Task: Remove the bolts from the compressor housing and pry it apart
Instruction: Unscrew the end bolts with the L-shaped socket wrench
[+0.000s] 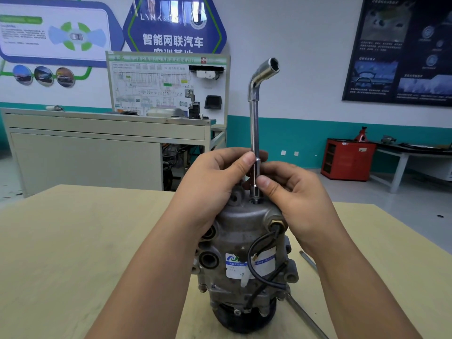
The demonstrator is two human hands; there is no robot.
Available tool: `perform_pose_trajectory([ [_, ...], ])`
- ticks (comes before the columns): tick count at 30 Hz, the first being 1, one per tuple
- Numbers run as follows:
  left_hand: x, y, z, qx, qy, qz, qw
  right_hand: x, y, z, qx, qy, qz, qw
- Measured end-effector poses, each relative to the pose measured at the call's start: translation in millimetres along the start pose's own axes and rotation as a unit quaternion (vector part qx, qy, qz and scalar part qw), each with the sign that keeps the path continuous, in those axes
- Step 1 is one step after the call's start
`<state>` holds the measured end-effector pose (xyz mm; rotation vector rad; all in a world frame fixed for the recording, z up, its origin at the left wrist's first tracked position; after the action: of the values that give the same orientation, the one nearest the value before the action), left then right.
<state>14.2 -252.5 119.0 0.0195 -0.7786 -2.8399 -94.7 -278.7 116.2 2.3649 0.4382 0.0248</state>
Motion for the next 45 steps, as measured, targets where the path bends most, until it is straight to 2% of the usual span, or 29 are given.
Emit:
perform_pose_trajectory([
  [17, -5.3, 1.7, 1.6, 0.011, 0.031, 0.026, 0.999, -1.0, -1.2, -0.1, 0.008, 0.057, -0.006, 0.998],
  [33, -8.7, 0.2, 5.7, 0.038, 0.046, 0.05, 0.997, -0.3, -1.0, -0.1, -0.004, 0.006, 0.003, 1.0],
  [41, 1.9, 0.4, 2.2, 0.019, 0.021, -0.012, 1.0, 0.1, -0.6, 1.6, -0.001, 0.007, -0.004, 1.0],
  [45, 2.1, 1.1, 2.1, 0.02, 0.013, -0.012, 1.0, -0.8, 0.2, 2.7, 0.004, 0.008, 0.0, 1.0],
])
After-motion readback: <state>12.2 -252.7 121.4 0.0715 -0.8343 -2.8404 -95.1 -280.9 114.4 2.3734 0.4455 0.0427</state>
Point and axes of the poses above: each hand's wrist, its own y-axis towards the middle knuckle, its own x-axis out of the palm, z = x × y, the point moved 9 cm from there along y, towards the middle knuckle, and after that the axes turned 4 degrees about z, right-handed, at the moved point
